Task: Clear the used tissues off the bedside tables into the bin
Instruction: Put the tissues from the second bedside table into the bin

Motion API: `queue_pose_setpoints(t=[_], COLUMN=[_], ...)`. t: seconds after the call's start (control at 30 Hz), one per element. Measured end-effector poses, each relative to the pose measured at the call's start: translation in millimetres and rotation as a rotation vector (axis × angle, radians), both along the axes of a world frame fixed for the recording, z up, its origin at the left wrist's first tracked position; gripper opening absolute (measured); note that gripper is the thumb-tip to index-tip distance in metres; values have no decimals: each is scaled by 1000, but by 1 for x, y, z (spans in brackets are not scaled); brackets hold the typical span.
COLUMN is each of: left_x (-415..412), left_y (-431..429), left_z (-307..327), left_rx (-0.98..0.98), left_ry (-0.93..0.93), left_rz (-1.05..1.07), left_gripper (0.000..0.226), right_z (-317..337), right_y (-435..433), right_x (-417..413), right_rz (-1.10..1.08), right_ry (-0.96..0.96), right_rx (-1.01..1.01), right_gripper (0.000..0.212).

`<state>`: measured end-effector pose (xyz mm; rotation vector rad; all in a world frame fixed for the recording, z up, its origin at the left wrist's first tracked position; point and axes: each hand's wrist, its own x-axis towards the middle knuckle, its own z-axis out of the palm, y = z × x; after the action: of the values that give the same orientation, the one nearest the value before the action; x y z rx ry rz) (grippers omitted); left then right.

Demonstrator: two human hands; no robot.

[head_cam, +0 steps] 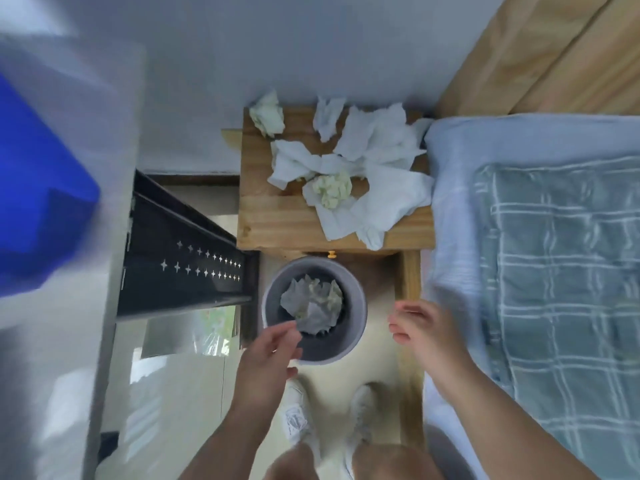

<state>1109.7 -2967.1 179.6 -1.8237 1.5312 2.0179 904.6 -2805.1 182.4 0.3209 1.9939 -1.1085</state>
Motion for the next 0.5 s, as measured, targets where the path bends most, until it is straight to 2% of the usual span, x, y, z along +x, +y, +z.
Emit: queue_pose_setpoints(t=[0.13, 0.33, 0.4, 0.5], left_x=[-38, -105, -128, -159], left_y=[-24, -52, -58, -62], left_z=[37, 31, 20, 1], left_rx=[-51, -129, -185, -318], left_ry=[43, 43, 19, -22], left_rz=[-65, -137, -188, -360], left_gripper=[16, 16, 15, 29], right_z=[43, 36, 25, 7], right_y=[-23, -69, -80, -92], right_x=[-49, -119, -135, -152], right_rz=[81, 180, 267, 434], right_ry=[107, 263, 396, 644], right_rx=[-24, -31, -6, 73], right_gripper=[19, 17, 25, 49])
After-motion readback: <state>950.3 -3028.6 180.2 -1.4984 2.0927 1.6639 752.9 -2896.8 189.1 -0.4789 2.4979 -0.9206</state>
